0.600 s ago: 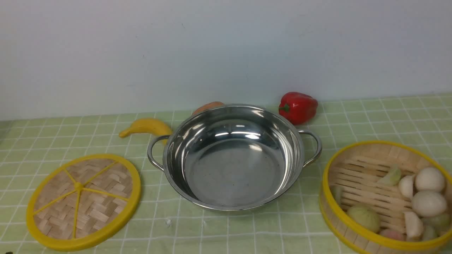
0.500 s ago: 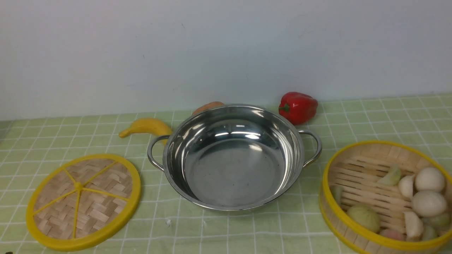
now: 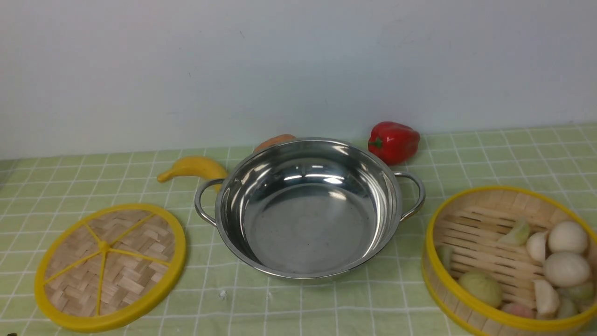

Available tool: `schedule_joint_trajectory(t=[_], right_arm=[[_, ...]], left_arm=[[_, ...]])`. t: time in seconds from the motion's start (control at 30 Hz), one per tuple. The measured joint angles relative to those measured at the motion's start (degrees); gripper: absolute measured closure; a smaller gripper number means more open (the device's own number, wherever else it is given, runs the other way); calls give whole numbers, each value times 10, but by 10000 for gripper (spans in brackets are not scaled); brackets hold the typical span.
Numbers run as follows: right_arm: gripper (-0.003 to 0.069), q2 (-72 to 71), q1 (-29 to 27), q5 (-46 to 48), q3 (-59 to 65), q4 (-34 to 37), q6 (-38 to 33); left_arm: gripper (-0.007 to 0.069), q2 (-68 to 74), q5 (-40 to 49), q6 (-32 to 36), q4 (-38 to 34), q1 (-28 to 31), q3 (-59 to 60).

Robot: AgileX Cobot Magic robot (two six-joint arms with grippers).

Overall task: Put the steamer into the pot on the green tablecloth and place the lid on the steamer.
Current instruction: 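Reach for and grasp the rim of the bamboo steamer holding the buns with the right gripper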

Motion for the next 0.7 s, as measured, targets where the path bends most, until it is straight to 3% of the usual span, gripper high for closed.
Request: schedule_joint_trajectory(t=[0.23, 0.37, 0.53, 0.57, 0.6, 0.7], right_arm=[[419, 0, 0, -38, 0, 33, 24], [419, 0, 0, -120, 0, 114, 68], [419, 0, 0, -235, 0, 176, 86], [419, 0, 0, -235, 0, 177, 86], [419, 0, 0, -271, 0, 183, 87], [419, 0, 0, -319, 0, 190, 88]], left_arm=[[382, 0, 0, 0, 2, 0, 0], [382, 0, -2, -1, -5, 0, 0], [382, 0, -63, -66, -149, 0, 0], [382, 0, -63, -66, -149, 0, 0], [382, 0, -86, -91, -216, 0, 0], [382, 0, -126, -123, -299, 0, 0]])
